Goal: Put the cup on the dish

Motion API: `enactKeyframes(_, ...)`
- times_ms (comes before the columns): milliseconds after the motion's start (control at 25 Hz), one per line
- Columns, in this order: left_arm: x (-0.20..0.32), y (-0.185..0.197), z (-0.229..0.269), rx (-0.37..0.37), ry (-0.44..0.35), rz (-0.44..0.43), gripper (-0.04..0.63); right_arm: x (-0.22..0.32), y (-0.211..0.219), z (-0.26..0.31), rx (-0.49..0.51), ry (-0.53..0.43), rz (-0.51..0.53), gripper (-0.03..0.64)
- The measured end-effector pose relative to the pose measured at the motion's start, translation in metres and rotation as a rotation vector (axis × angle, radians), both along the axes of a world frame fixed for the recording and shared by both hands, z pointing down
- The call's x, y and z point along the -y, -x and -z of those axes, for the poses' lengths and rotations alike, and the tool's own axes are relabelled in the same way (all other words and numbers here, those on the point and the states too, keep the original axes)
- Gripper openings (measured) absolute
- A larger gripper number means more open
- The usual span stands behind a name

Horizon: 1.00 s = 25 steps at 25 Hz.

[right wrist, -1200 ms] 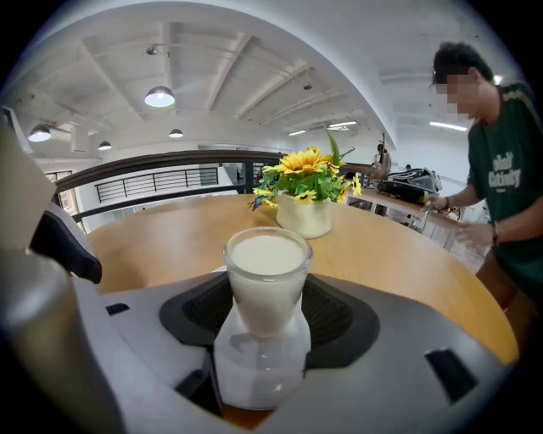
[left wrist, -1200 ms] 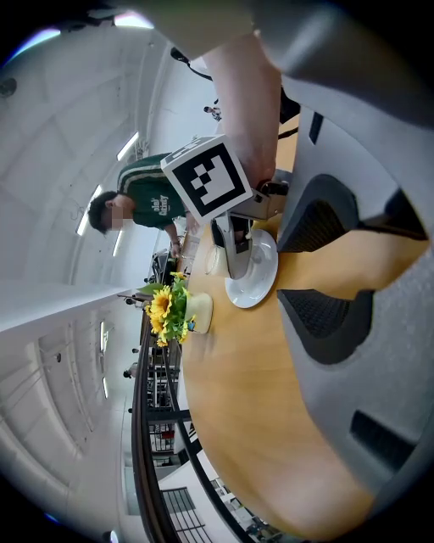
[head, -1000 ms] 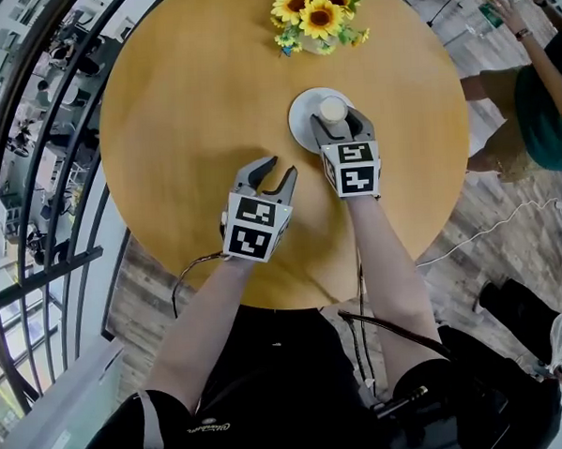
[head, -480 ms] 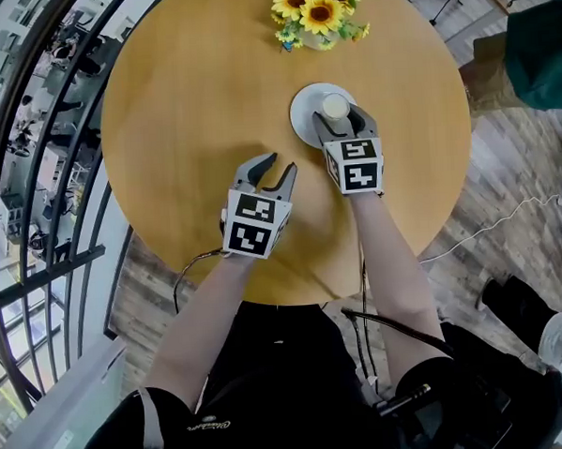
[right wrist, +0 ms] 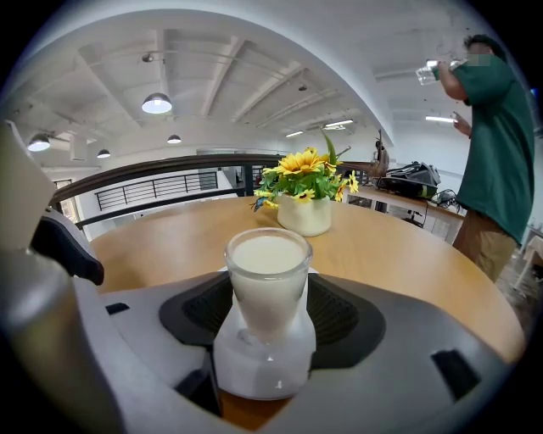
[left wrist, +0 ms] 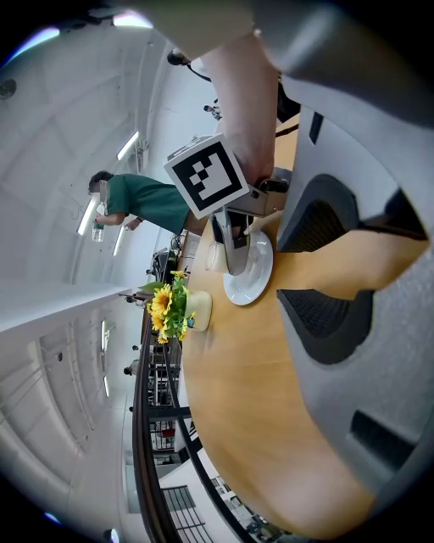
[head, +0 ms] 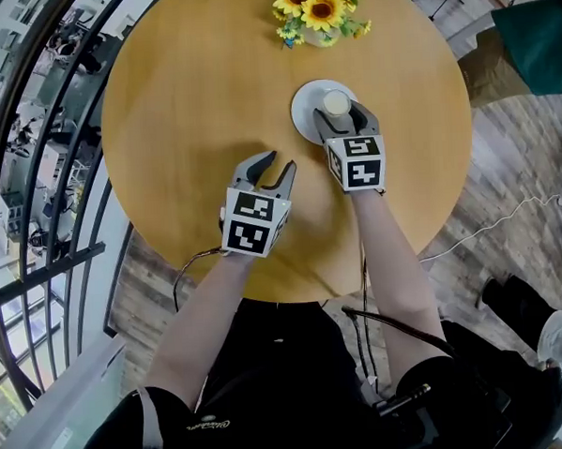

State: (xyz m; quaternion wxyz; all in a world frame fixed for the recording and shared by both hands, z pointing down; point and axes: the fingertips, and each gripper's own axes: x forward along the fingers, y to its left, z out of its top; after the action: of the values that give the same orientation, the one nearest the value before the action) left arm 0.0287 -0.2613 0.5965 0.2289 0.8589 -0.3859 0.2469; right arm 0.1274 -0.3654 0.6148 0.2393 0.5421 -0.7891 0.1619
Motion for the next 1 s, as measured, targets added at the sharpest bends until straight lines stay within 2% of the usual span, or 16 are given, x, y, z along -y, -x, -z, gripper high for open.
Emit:
enactKeyframes(520,-0.005,-0.001,0.0,0.004,-0.002,-0.005,0.14,-0.009,-0.003,-0.002,-0.009,0.022,-0.004,0.265)
enactKeyframes(1000,-0.015,-0.008,0.006,0.007,-0.012,-0.038,0.14,-0.042,-0.011,-0.002,-0.011,0.028,-0.038,0.265)
